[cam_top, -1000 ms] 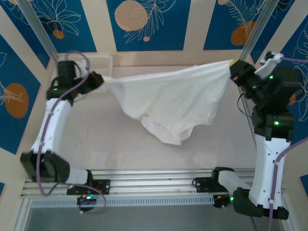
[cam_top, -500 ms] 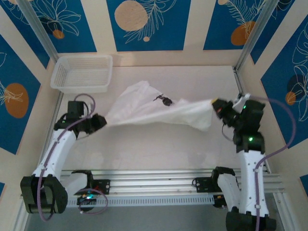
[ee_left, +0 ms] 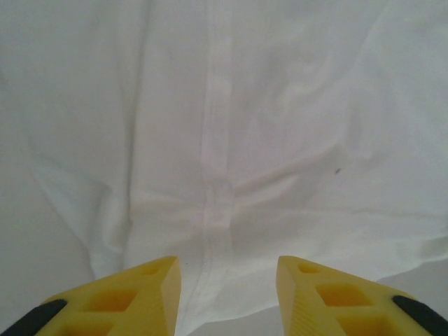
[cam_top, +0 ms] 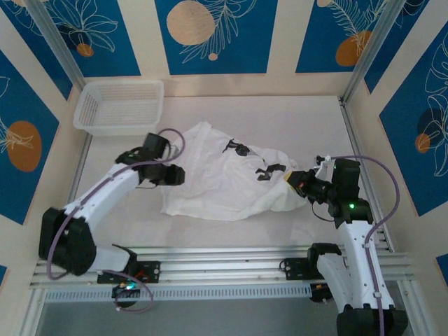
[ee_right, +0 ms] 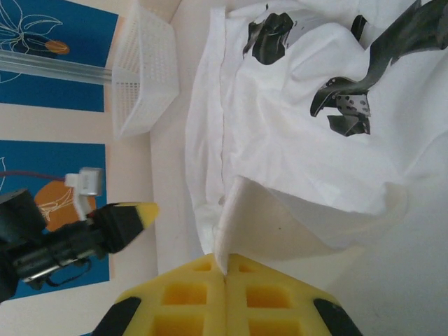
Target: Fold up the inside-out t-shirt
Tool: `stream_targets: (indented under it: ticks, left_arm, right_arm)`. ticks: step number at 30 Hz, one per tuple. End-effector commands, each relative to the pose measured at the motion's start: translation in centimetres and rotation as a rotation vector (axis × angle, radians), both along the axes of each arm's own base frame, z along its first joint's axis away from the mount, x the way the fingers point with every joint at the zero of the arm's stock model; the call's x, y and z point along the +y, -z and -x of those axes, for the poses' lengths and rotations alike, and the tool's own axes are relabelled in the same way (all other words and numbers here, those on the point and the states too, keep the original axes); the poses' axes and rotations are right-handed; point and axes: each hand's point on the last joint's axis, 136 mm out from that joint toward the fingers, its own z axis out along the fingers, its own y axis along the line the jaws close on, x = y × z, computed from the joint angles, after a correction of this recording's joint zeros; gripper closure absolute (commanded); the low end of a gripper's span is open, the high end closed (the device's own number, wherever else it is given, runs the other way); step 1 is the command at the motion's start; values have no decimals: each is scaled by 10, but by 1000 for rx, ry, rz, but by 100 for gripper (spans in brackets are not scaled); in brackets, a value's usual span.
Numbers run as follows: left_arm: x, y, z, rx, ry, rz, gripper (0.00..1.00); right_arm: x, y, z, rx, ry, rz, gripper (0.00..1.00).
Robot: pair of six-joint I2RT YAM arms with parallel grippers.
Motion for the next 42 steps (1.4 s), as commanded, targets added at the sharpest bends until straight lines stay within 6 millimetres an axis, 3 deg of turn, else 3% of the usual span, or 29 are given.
stream_targets:
  ticks: [1,6,10,15,18,20,23,26,29,32,34,37,42]
  left_arm:
    - [9,19,-6,-21,65,-249,55]
    - [-7,46,-16,-3,163,-400,44]
    - [-6,74,-17,56,201,-473,43]
    - [-7,89,-18,77,210,-484,44]
    - [-9,87,-21,61,193,-471,53]
    - [-9,81,-24,42,171,-458,68]
    - [-8,61,-30,-2,125,-410,99]
    - [-6,24,-39,-54,60,-288,100]
    - [8,-34,-54,-136,-45,-95,100]
    - [32,-97,-68,-235,-153,137,100]
    - [43,-129,-73,-281,-184,252,100]
    - [51,-154,-77,-274,-202,392,100]
    - [61,-169,-76,-281,-240,565,100]
  right_arm:
    - [5,-4,4,-19,-33,12,100]
    - [7,-3,3,-13,-47,40,100]
    - [7,-3,4,-1,-50,52,100]
    - [7,-3,5,1,-40,61,100]
    - [6,-4,4,1,-33,65,100]
    - [5,-5,4,1,-27,74,100]
    - [2,-10,2,-3,-10,85,100]
    - [-1,-28,-1,-41,13,95,100]
    - [-12,-68,-7,-138,71,135,100]
    - [-40,-114,-14,-241,209,211,100]
    - [-55,-138,-17,-298,280,235,100]
    - [-70,-152,-21,-320,331,247,100]
    - [-96,-140,-19,-248,452,219,100]
